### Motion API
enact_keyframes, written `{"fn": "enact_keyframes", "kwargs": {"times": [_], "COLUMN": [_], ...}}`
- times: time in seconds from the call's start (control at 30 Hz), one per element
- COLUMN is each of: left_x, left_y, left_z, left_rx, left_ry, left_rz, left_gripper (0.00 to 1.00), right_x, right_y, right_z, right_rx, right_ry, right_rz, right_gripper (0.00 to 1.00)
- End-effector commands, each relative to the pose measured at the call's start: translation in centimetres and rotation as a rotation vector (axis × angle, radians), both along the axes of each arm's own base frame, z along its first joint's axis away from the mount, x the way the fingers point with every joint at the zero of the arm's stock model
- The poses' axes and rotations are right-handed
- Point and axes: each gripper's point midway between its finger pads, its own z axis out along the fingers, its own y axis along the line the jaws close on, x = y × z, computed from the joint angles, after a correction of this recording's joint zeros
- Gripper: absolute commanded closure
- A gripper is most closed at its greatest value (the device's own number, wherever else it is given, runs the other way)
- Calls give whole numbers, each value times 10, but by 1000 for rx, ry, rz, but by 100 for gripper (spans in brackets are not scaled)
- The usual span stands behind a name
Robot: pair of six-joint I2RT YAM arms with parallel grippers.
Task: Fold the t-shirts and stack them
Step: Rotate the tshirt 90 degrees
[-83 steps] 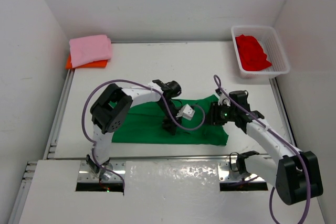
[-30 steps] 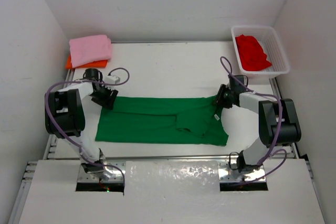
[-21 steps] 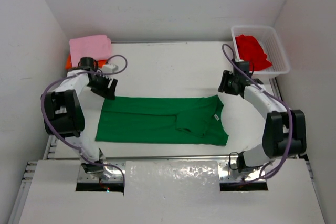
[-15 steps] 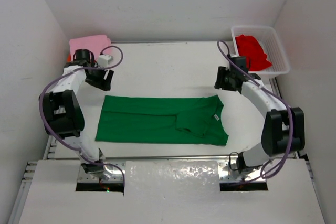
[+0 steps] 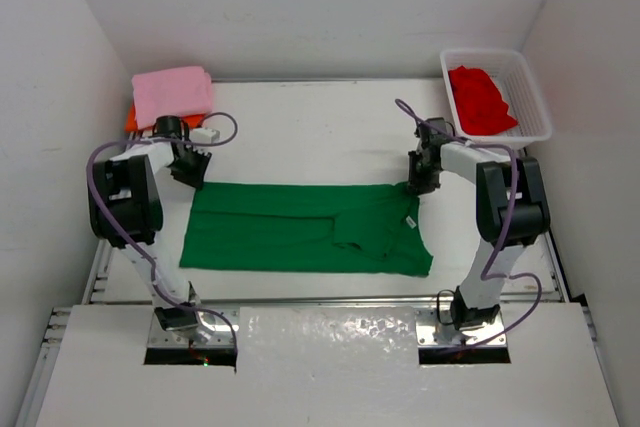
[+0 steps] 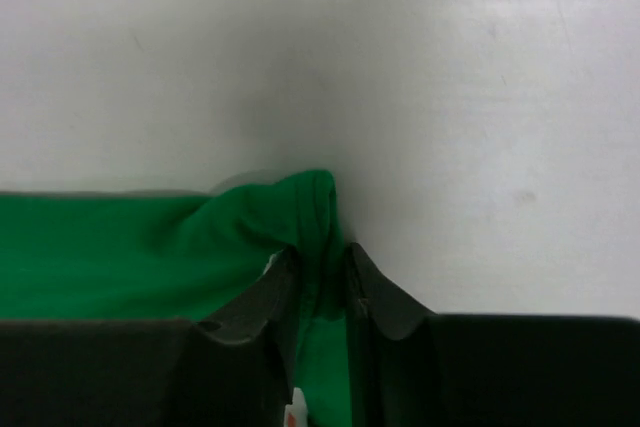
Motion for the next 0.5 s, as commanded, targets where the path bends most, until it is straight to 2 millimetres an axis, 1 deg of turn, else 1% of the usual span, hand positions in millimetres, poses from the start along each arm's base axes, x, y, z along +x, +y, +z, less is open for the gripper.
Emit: {"fn": "enact_keyframes", "kwargs": {"times": [0.0, 0.03, 0.07, 0.1, 0.13, 0.17, 0.23, 0.27, 0.3, 0.33, 0.37, 0.4, 0.43, 0.47], "left_x": [-37, -42, -48, -58, -63, -67, -78, -81, -87, -90, -92, -95, -95, -98], "left_y": [8, 7, 6, 5, 6, 6, 6, 6, 5, 5, 4, 4, 4, 2], "left_z": [-25, -27, -30, -34, -35, -36, -38, -36, -36, -35, -32, -30, -27, -24], "left_rx": [43, 41, 40, 39, 44, 46, 40, 38, 34, 36, 34, 33, 32, 26], "left_ry": [80, 89, 101, 122, 135, 143, 179, 184, 204, 211, 213, 222, 221, 235], "left_rz": [-26, -29, -29, -28, -27, -24, -12, -8, -6, -2, -1, 13, 19, 26], "left_gripper": [83, 88, 91, 93, 94, 94, 92, 91, 85, 81, 74, 70, 66, 60], "right_x": [26, 28, 35, 56, 66, 91, 119, 154, 173, 185, 219, 235, 260, 264], "right_y": [11, 13, 15, 18, 20, 25, 32, 42, 48, 54, 61, 63, 67, 69], "right_z": [-3, -14, -15, -8, -9, -11, -12, -11, -10, -13, -13, -10, 13, 1], "right_rx": [34, 37, 40, 47, 51, 57, 65, 76, 80, 76, 81, 77, 98, 112], "right_ry": [-29, -6, -10, -45, -51, -70, -96, -144, -171, -180, -232, -256, -323, -314], "right_rz": [19, 21, 23, 22, 22, 18, 17, 18, 19, 26, 18, 9, -1, -21], "right_gripper": [81, 85, 86, 87, 88, 88, 89, 89, 88, 86, 73, 66, 60, 53]}}
